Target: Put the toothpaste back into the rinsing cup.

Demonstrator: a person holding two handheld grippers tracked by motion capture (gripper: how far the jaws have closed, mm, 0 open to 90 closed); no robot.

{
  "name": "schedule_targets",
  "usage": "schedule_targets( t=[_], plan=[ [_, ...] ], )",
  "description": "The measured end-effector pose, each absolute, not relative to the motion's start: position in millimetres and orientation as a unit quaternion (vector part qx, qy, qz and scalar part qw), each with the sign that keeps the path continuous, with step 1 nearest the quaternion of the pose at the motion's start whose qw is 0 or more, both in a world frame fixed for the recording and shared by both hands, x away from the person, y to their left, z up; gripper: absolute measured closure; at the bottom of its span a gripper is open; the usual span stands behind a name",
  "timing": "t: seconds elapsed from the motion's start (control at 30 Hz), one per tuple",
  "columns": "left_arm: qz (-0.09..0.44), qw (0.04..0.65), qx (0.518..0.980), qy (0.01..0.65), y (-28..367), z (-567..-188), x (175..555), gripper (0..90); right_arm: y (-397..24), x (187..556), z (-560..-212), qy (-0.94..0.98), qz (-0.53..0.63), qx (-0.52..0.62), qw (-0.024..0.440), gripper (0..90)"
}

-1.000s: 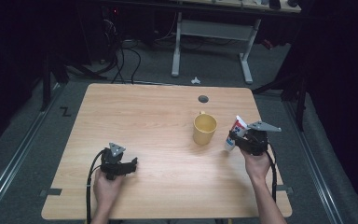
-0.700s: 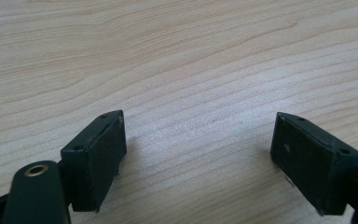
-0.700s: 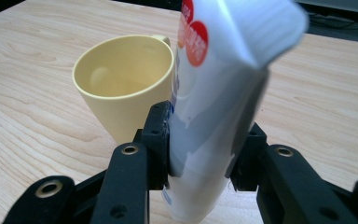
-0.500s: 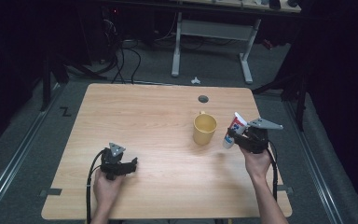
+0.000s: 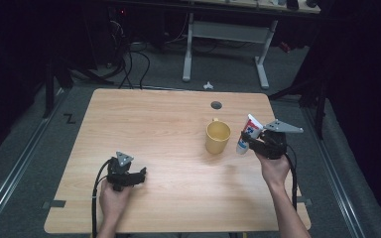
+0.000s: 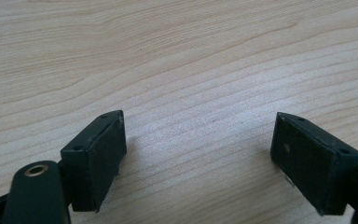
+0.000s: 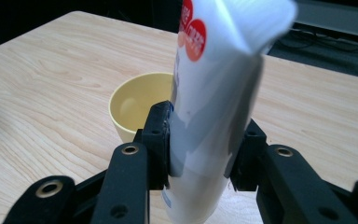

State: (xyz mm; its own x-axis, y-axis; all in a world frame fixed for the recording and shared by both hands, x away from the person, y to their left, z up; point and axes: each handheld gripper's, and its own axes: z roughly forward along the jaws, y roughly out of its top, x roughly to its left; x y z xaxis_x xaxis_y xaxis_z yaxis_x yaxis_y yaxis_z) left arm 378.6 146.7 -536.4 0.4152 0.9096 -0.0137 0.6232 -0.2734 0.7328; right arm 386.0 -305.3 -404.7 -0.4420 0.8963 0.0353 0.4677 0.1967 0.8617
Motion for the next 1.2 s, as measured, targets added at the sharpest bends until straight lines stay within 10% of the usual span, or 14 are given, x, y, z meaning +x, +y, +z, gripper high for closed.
schedule_targets(
  t=[1.2],
  plan=[
    [0.211,0.339,0.770,0.498,147,-536,379,18.5,-284,397,-370,0.744,0.451,0.424,0.252,65.6]
  ],
)
